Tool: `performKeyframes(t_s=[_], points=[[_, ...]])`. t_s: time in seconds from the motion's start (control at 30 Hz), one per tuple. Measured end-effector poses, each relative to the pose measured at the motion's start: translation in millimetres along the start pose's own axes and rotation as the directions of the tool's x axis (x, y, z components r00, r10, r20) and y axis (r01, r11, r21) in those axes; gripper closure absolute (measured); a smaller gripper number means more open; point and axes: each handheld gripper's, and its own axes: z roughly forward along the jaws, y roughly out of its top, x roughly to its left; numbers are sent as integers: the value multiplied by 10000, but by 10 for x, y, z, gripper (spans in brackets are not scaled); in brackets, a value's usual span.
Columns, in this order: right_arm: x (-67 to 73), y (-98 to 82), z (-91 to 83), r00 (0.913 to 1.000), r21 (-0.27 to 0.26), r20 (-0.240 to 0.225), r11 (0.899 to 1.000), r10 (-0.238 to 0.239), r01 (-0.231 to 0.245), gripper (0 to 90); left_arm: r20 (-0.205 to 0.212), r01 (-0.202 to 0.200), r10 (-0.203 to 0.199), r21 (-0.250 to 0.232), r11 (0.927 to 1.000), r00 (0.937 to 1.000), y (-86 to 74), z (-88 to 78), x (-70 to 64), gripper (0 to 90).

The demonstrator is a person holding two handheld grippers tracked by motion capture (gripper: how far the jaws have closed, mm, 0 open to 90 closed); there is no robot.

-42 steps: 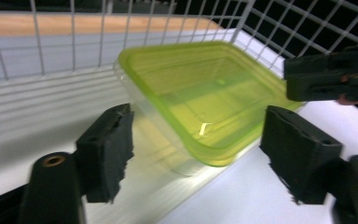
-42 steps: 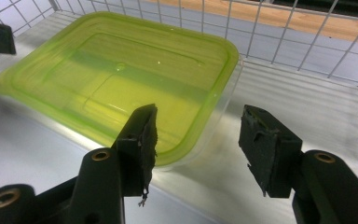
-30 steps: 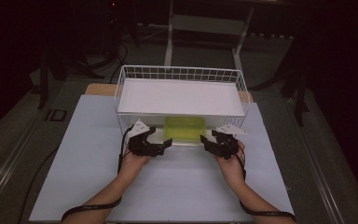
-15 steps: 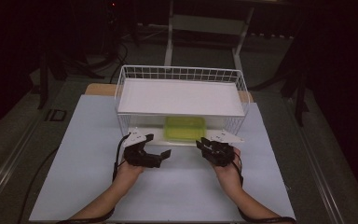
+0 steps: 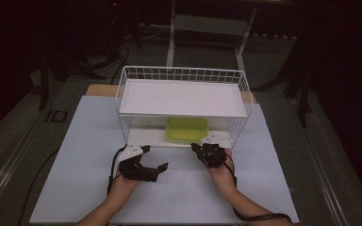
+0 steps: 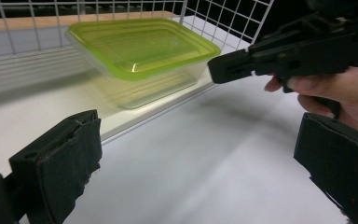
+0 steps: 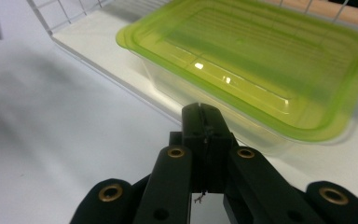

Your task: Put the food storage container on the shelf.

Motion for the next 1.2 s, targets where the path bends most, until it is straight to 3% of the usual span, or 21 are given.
performKeyframes(t_s=[0.3, 0.73, 1.2], points=[[-4, 28, 269, 9996, 155, 224, 9998, -152, 148, 900, 31, 235, -234, -171, 9996, 9997, -39, -24, 40, 14], [-118, 136, 432, 9979, -163, 580, 9995, 285, -276, 900, 81, 485, -484, -155, 9987, 9988, -54, -22, 74, 14], [-87, 238, 620, 9969, -357, 759, 9992, 203, -176, 900, 14, 442, -442, -183, 9989, 9990, -67, -40, 90, 14]])
